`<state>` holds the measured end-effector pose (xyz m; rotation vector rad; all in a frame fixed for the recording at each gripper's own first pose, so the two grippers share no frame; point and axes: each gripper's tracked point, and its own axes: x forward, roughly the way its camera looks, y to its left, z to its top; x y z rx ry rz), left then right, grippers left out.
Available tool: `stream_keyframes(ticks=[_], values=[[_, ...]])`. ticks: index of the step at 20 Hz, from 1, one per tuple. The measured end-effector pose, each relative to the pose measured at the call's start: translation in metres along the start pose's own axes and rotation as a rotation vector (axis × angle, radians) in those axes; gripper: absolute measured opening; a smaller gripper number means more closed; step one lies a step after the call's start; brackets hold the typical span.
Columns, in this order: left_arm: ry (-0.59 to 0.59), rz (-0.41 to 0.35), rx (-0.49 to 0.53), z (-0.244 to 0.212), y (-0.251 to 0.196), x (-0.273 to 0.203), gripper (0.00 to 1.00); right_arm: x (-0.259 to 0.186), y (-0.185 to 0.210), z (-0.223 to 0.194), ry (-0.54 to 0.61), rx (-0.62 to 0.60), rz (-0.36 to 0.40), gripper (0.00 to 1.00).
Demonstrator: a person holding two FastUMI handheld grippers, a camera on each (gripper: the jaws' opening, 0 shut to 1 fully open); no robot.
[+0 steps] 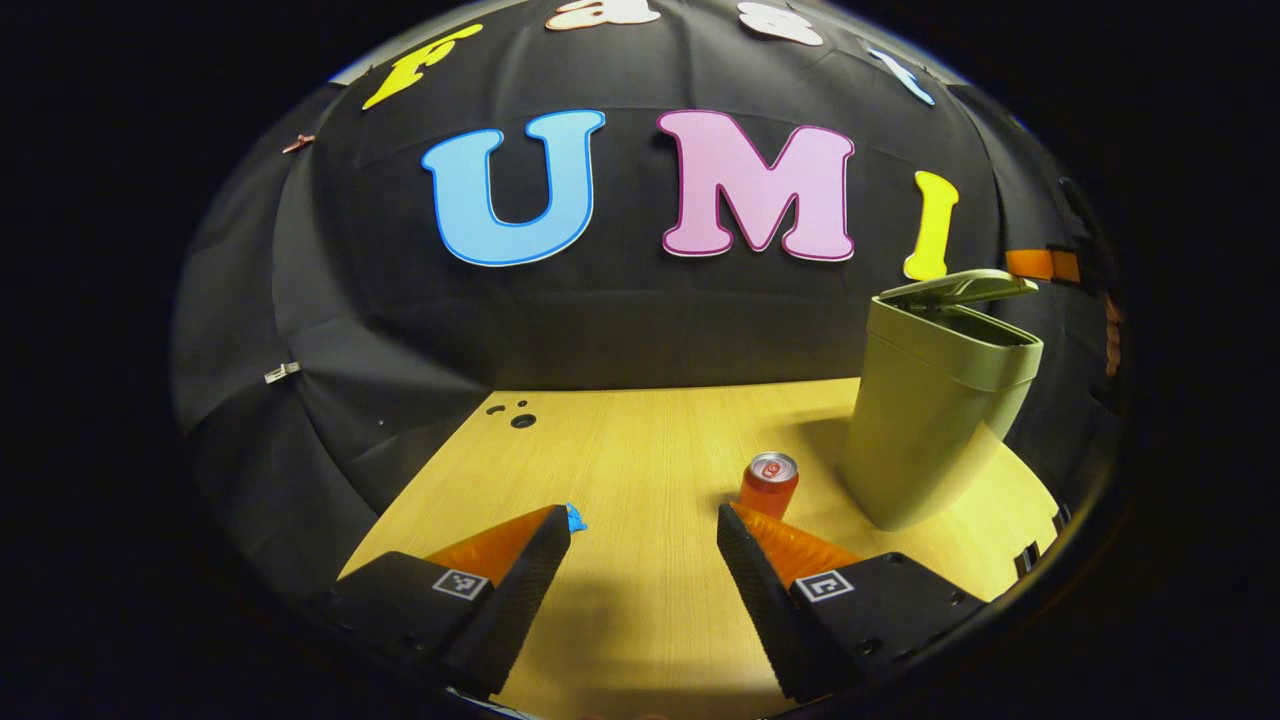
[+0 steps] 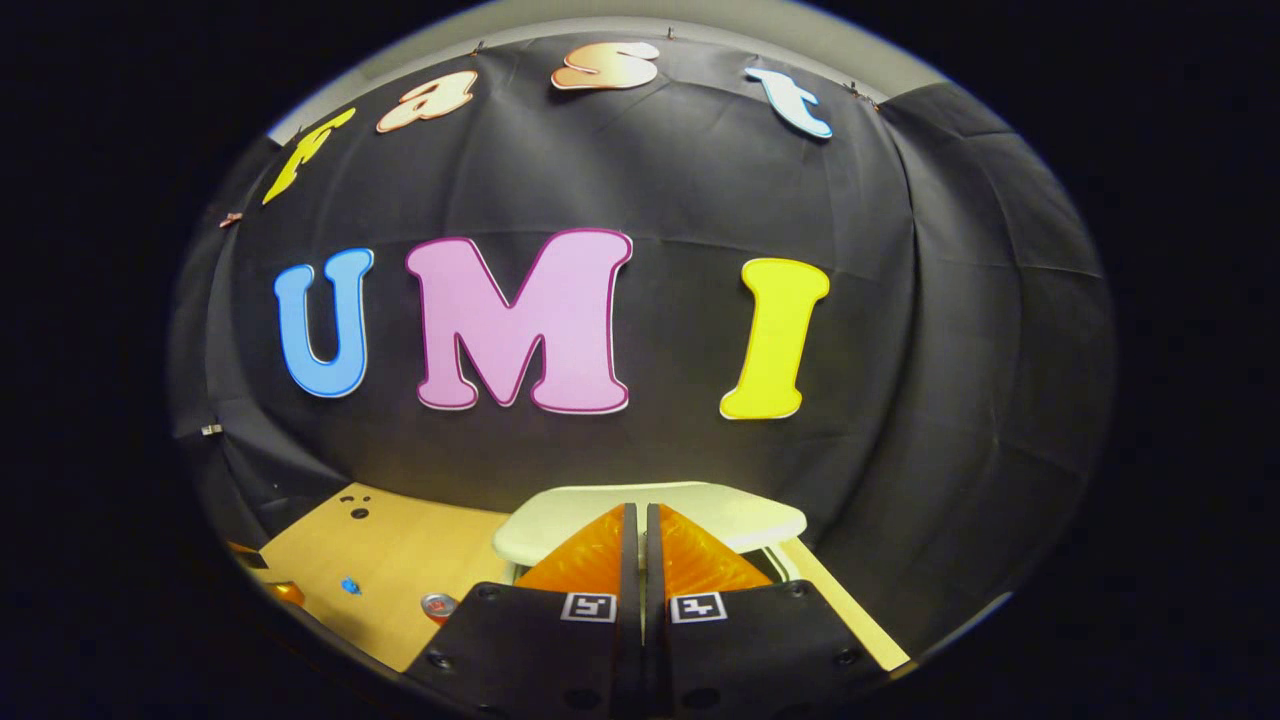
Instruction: Press the lid of the desktop garbage bin to open it, pick up the crumpled paper on the desktop and throw it into the bin, then pick up the pop can on the desktop and drop it into the bin, and finally close the garbage bin lid.
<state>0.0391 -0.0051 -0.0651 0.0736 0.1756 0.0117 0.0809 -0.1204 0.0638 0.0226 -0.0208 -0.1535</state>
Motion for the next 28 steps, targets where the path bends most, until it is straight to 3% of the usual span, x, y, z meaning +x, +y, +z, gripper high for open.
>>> stream_keyframes(ticks=[13, 24, 26, 28], values=[[-0.044, 0.038, -0.036, -0.001, 0.036, -0.018, 0.95, -0.038, 0.018, 0.02, -0.023, 0.014, 0.027, 0.05], [-0.097, 0.034, -0.042, 0.0, 0.065, -0.038, 0.95, -0.074, 0.054, -0.006, 0.009, 0.002, 0.075, 0.05], [-0.104, 0.028, -0.032, 0.0, 0.068, -0.04, 0.95, -0.079, 0.06, -0.012, 0.02, 0.012, 0.084, 0.08], [-0.103, 0.019, -0.029, -0.003, 0.069, -0.038, 0.95, -0.084, 0.067, -0.018, 0.03, 0.029, 0.1, 0.24]])
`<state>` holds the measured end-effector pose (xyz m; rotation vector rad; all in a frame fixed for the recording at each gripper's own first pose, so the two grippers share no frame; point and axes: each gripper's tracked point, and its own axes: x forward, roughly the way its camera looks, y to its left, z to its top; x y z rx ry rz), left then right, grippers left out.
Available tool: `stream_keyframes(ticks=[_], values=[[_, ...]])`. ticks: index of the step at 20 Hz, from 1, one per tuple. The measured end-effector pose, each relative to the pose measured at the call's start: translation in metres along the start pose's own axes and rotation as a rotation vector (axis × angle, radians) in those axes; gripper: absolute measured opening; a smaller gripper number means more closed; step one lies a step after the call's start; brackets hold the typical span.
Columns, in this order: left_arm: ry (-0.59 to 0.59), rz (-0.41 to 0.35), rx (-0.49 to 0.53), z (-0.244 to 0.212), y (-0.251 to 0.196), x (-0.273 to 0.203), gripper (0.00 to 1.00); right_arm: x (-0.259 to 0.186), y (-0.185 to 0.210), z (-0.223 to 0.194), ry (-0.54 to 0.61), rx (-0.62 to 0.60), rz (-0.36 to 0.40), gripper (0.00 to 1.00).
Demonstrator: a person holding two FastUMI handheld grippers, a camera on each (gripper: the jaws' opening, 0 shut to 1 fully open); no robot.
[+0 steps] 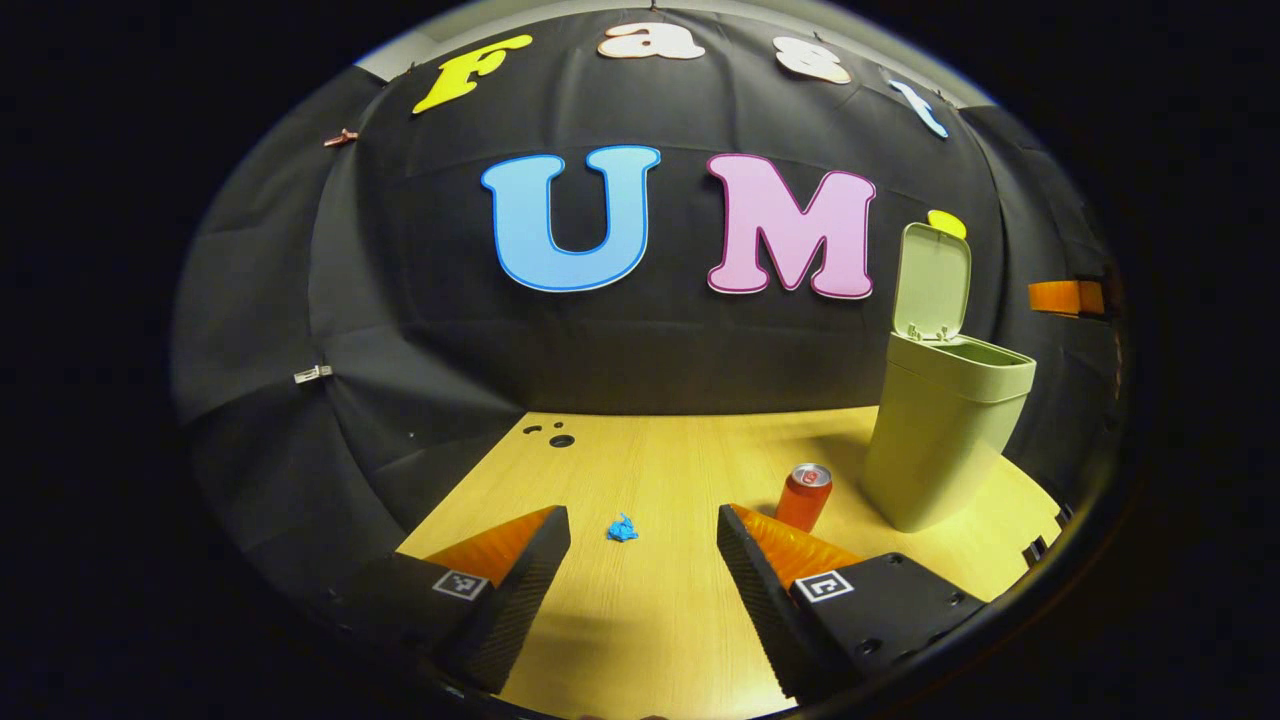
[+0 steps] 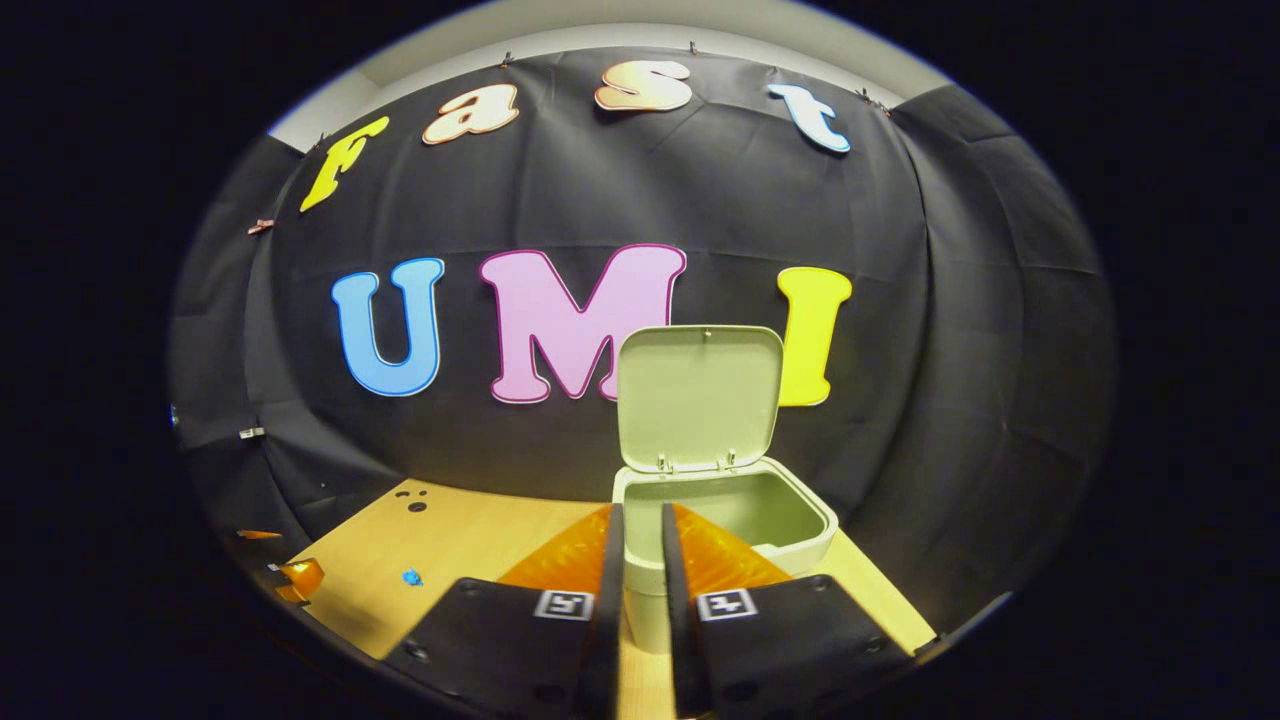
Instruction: Press the lid of the desktop garbage bin to open it, pick up the crumpled paper on the desktop and throw it into the bin, then pick up the pop can on the desktop and drop it into the bin, and finally close the garbage bin lid.
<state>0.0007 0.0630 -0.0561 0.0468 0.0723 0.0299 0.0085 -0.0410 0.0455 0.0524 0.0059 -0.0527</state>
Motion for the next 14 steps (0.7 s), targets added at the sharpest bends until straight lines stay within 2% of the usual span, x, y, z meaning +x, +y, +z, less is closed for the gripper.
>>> stream_keyframes(ticks=[3, 4, 7, 14], values=[[0.02, -0.002, -0.012, -0.009, 0.005, 0.006, 0.95, -0.008, 0.002, -0.01, 0.005, -0.005, 0.003, 0.91], [0.027, -0.001, -0.022, -0.012, 0.008, 0.01, 0.95, -0.01, 0.001, -0.013, 0.01, -0.007, 0.001, 0.95], [0.055, 0.018, -0.045, -0.019, 0.022, 0.026, 0.95, -0.016, 0.0, -0.022, 0.025, -0.019, -0.012, 0.96], [0.116, 0.04, -0.083, -0.035, 0.046, 0.07, 0.96, -0.023, -0.004, -0.041, 0.066, -0.042, -0.025, 0.96]])
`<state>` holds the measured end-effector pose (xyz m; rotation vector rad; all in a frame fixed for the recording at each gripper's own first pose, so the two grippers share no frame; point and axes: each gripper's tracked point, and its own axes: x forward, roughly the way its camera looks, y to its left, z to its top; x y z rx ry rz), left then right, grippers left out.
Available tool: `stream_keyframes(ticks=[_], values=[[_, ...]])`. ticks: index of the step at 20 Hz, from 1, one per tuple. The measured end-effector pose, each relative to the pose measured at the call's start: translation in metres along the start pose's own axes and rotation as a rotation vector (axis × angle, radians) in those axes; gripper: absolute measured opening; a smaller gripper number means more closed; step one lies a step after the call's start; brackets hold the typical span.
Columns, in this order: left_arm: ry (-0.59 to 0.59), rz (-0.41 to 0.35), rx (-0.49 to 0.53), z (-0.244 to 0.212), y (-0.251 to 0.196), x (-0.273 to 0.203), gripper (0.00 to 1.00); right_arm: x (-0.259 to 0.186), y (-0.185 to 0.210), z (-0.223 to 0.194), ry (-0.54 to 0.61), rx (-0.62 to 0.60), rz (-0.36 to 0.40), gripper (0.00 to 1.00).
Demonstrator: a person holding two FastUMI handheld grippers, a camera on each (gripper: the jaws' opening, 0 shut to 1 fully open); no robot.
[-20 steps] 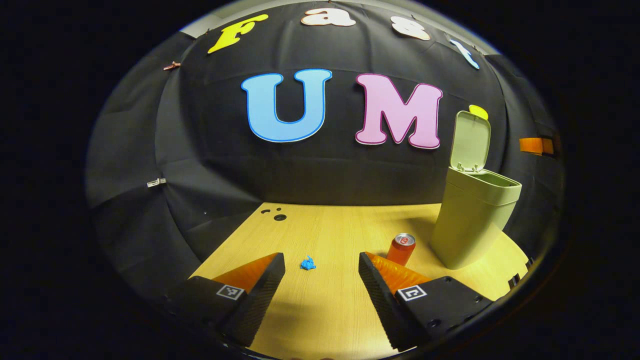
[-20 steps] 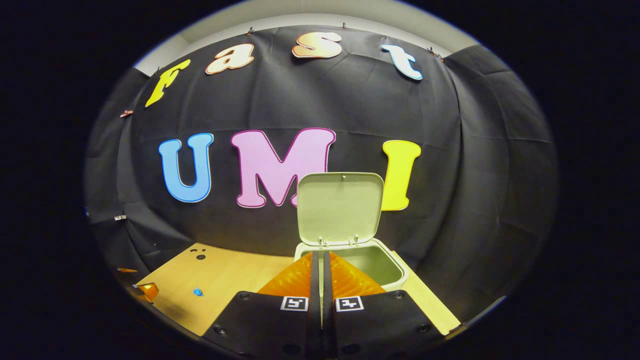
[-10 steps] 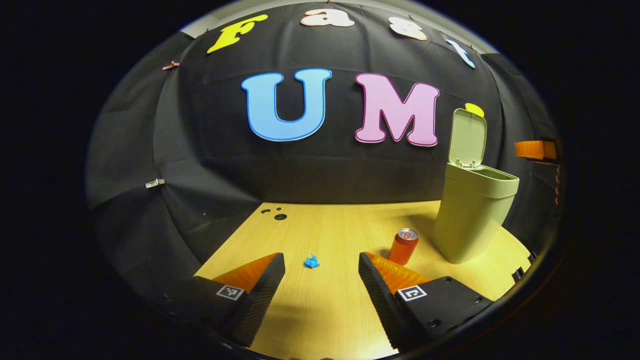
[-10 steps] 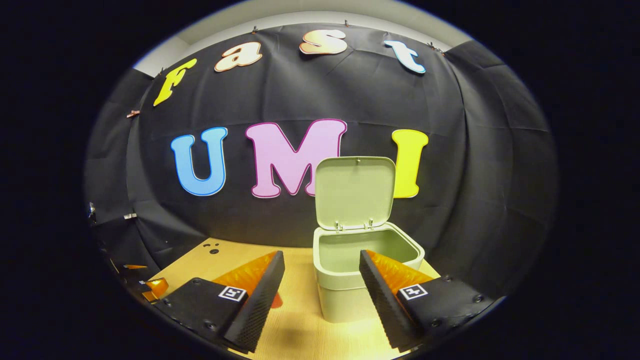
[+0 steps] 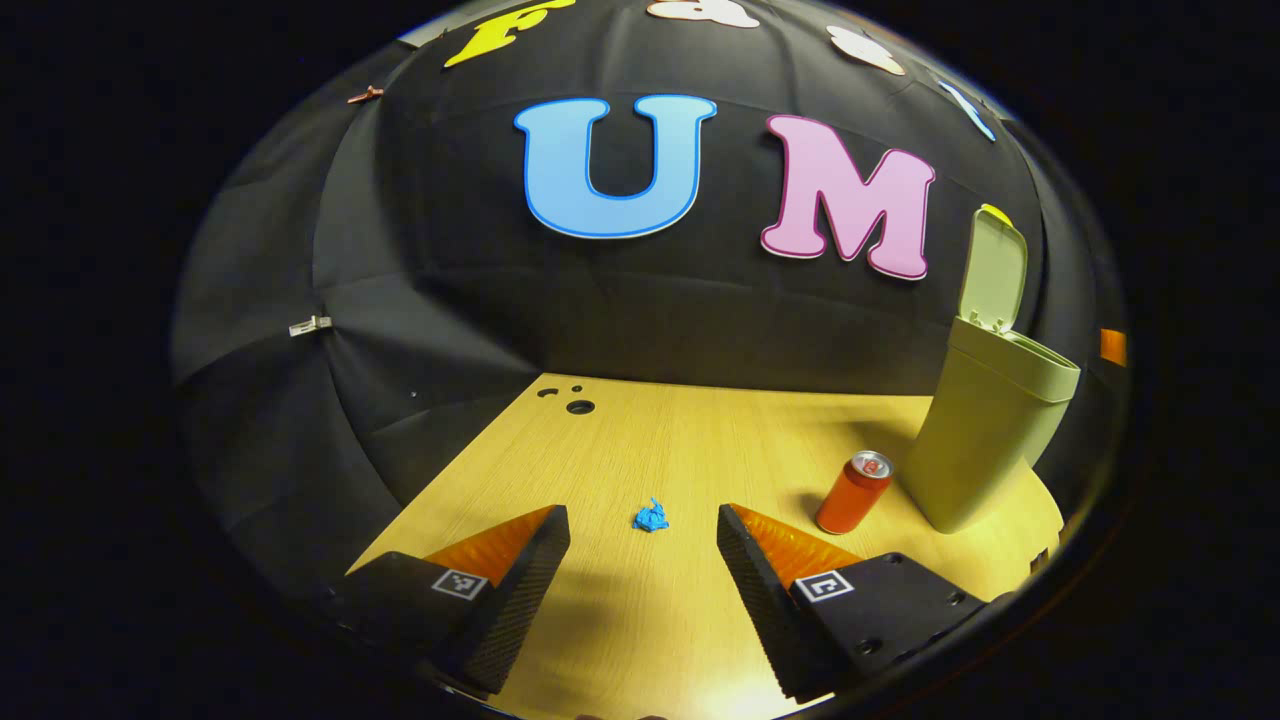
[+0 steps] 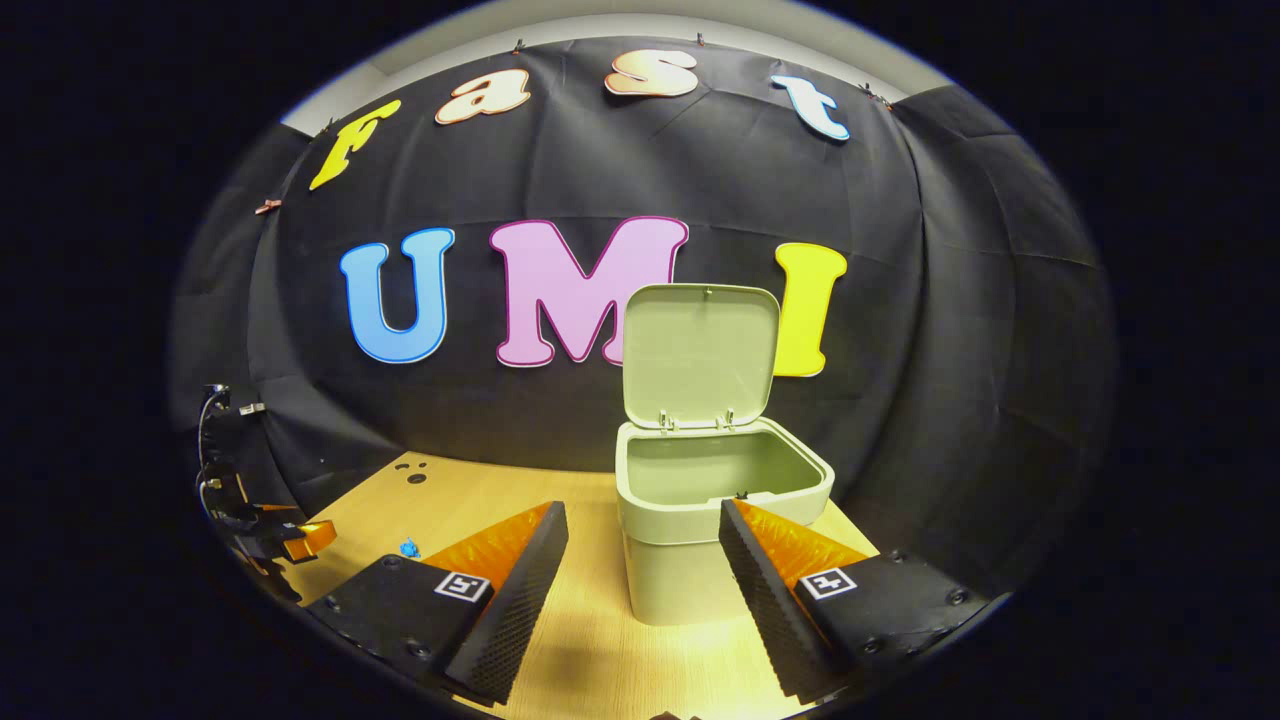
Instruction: Press the lid of the desktop garbage bin to open it, pick up the crumpled paper on the desktop and throw it into the bin, then pick up the pop can on the desktop and drop it into the bin, and finally close the garbage bin lid.
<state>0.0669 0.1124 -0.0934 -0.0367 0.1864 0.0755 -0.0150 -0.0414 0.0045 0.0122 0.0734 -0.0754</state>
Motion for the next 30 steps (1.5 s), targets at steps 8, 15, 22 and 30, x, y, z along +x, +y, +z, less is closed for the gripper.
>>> stream_keyframes(ticks=[8, 15, 22, 30], values=[[0.095, -0.002, -0.02, -0.027, 0.0, 0.063, 0.96, 0.012, 0.0, -0.029, 0.087, -0.013, 0.005, 0.96], [0.184, 0.028, -0.062, -0.058, 0.0, 0.113, 0.96, 0.017, 0.006, -0.062, 0.171, -0.027, 0.031, 0.96], [0.234, 0.044, 0.029, -0.077, -0.007, 0.154, 0.96, 0.017, 0.013, -0.098, 0.269, -0.029, 0.072, 0.96], [0.278, 0.069, 0.079, -0.098, -0.014, 0.19, 0.95, 0.026, 0.009, -0.122, 0.346, -0.03, 0.092, 0.96]])
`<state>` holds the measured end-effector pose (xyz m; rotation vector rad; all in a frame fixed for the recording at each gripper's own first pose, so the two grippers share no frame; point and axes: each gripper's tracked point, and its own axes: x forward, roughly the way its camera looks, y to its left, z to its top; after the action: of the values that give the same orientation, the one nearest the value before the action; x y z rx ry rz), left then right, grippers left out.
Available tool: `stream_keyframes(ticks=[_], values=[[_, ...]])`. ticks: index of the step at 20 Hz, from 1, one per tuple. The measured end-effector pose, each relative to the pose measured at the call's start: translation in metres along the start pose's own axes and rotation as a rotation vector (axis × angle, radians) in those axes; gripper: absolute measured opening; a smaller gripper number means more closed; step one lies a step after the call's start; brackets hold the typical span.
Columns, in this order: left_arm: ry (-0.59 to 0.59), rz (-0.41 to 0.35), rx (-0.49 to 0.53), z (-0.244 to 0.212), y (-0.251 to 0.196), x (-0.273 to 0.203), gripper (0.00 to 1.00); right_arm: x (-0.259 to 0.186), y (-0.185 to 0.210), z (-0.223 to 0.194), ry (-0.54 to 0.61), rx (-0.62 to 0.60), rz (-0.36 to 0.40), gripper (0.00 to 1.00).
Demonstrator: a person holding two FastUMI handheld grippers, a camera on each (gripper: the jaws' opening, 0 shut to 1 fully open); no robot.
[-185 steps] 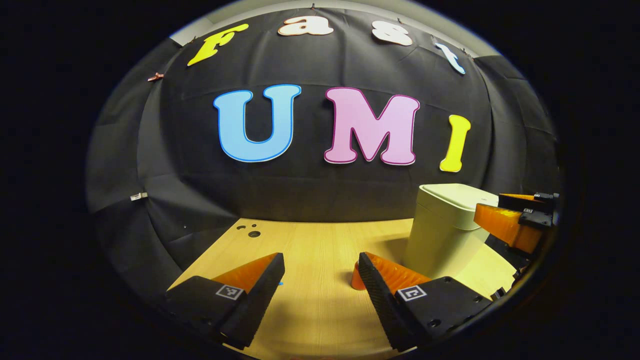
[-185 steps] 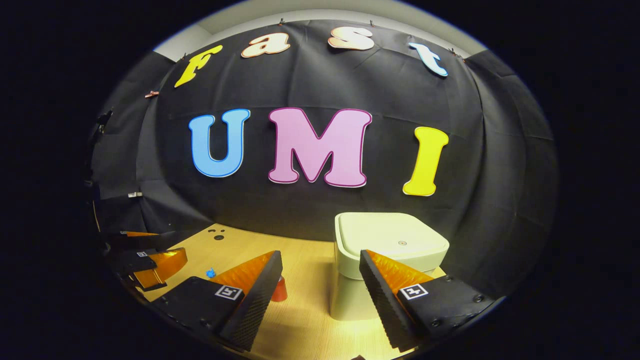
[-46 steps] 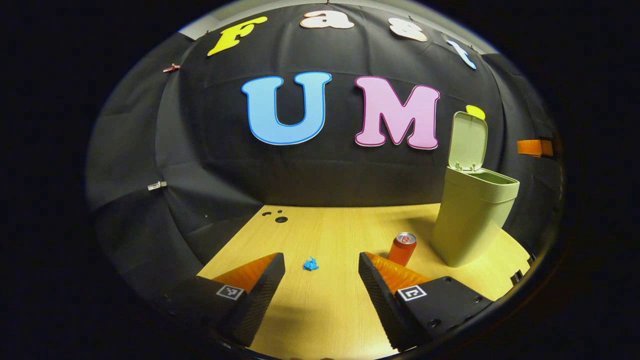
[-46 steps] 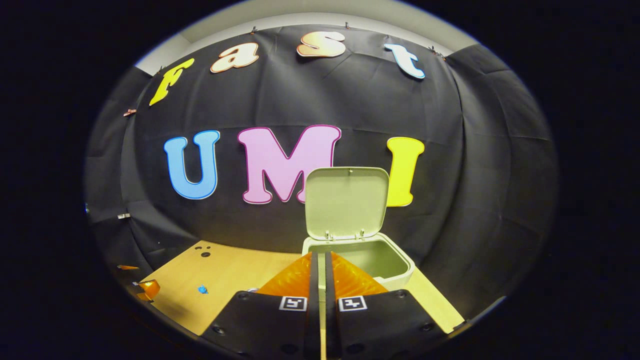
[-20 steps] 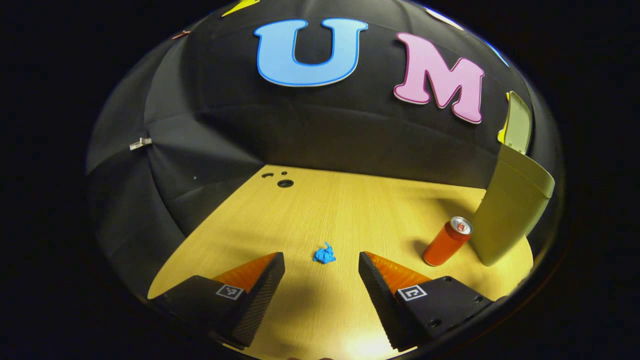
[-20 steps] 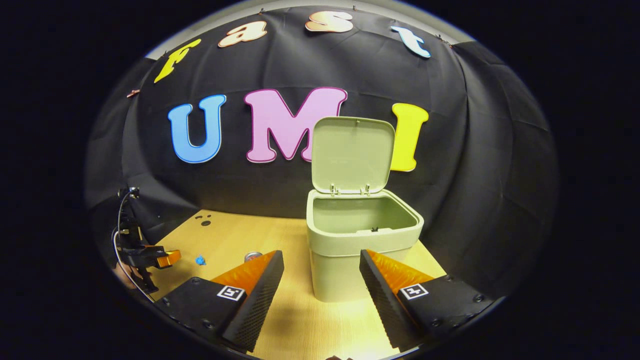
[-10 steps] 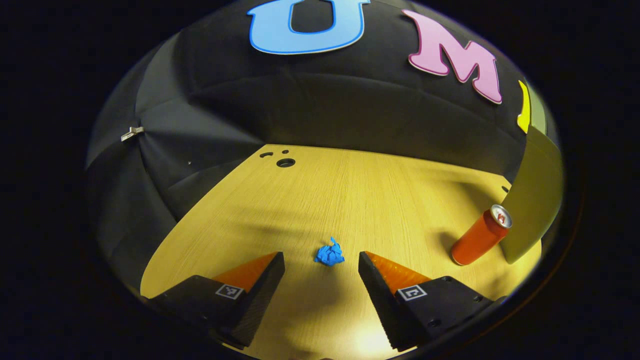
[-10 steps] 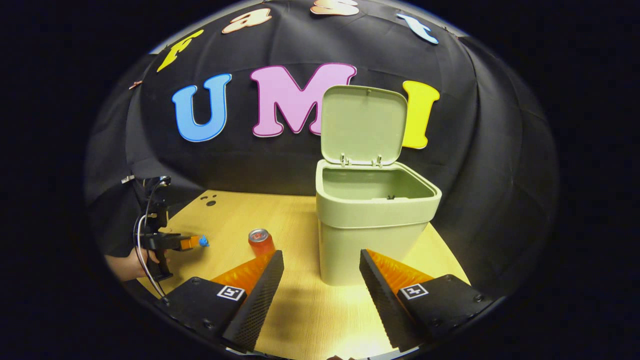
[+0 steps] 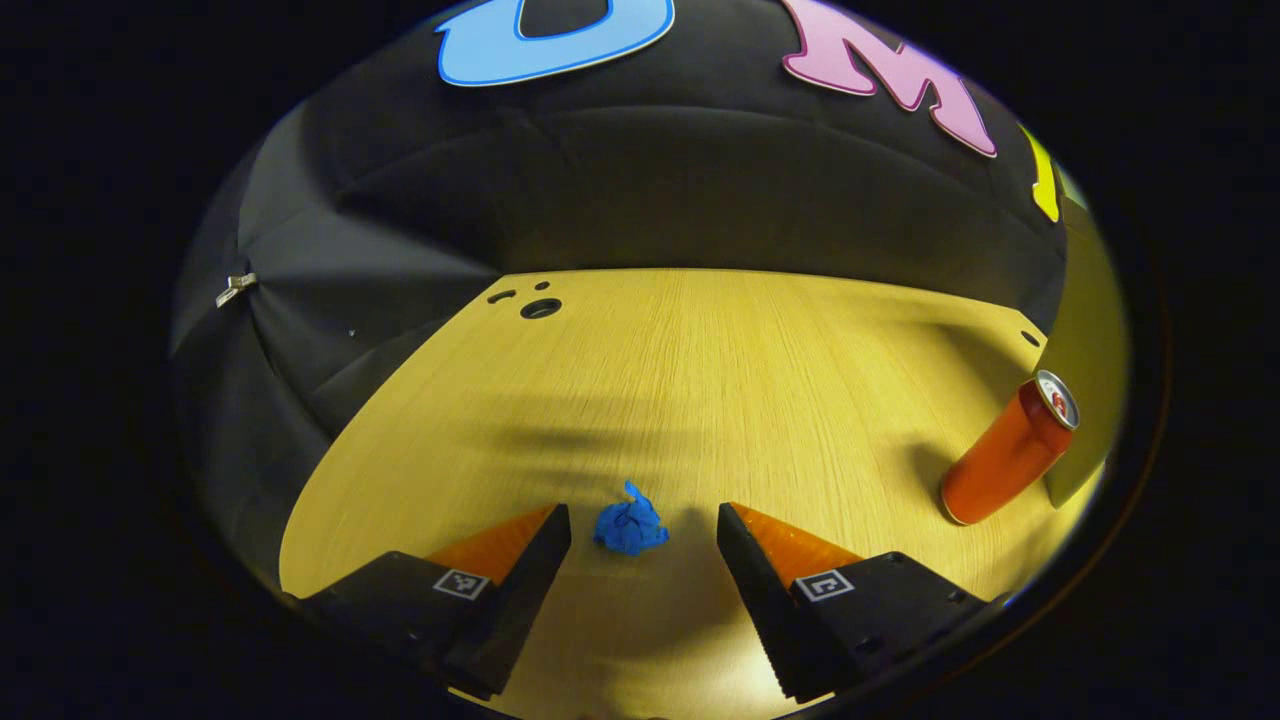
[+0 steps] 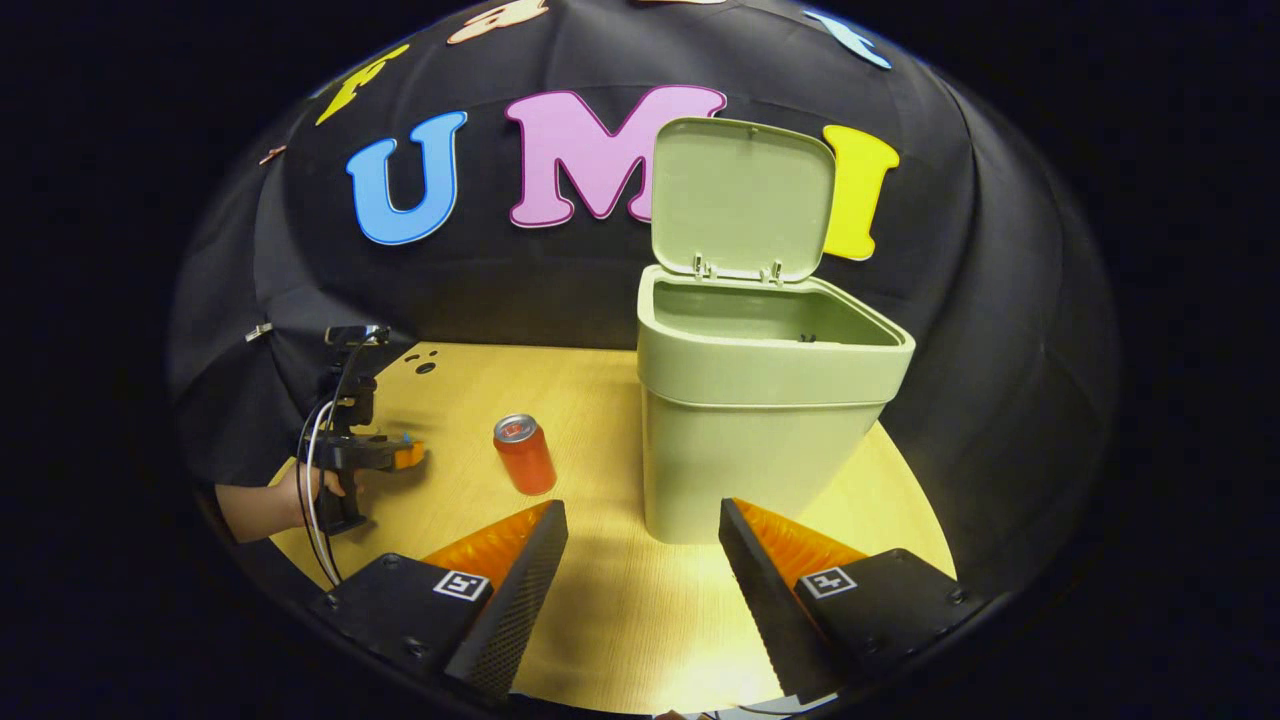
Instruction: Press the lid of the desktop garbage bin to open it, pick up the crumpled paper on the desktop and throw it into the bin, then pick up the pop can on the desktop and drop it into the bin, and finally close the garbage bin lid.
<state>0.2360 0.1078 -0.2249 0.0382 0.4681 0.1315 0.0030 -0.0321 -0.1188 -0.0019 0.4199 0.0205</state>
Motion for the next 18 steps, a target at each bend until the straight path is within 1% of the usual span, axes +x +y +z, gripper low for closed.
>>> stream_keyframes(ticks=[3, 5, 7, 8, 9, 10, 13, 15, 16, 18], values=[[0.021, 0.012, -0.007, -0.006, 0.0, 0.014, 0.95, 0.005, 0.001, -0.008, 0.021, 0.003, 0.009, 0.96], [0.012, 0.003, -0.017, -0.006, -0.003, 0.016, 0.96, 0.007, 0.001, -0.011, 0.029, 0.01, 0.01, 0.96], [0.016, -0.022, -0.024, -0.007, -0.008, 0.018, 0.95, 0.009, 0.002, -0.014, 0.037, 0.014, 0.012, 0.96], [0.018, -0.037, -0.036, -0.006, -0.012, 0.018, 0.9, 0.011, 0.002, -0.015, 0.042, 0.017, 0.015, 0.96], [0.016, -0.035, -0.04, -0.007, -0.013, 0.019, 0.86, 0.012, 0.003, -0.016, 0.046, 0.02, 0.017, 0.96], [0.016, -0.034, -0.042, -0.008, -0.013, 0.019, 0.77, 0.012, 0.004, -0.017, 0.047, 0.022, 0.019, 0.96], [0.001, -0.023, -0.056, -0.008, -0.011, 0.02, 0.72, 0.014, 0.008, -0.016, 0.042, 0.02, 0.028, 0.96], [-0.005, -0.012, -0.067, -0.008, -0.005, 0.019, 0.6, 0.014, 0.01, -0.017, 0.042, 0.014, 0.035, 0.96], [-0.005, -0.015, -0.075, -0.007, -0.005, 0.019, 0.52, 0.014, 0.011, -0.018, 0.041, 0.012, 0.037, 0.96], [-0.002, -0.018, -0.063, -0.008, -0.005, 0.02, 0.46, 0.012, 0.011, -0.021, 0.044, 0.012, 0.041, 0.96]])
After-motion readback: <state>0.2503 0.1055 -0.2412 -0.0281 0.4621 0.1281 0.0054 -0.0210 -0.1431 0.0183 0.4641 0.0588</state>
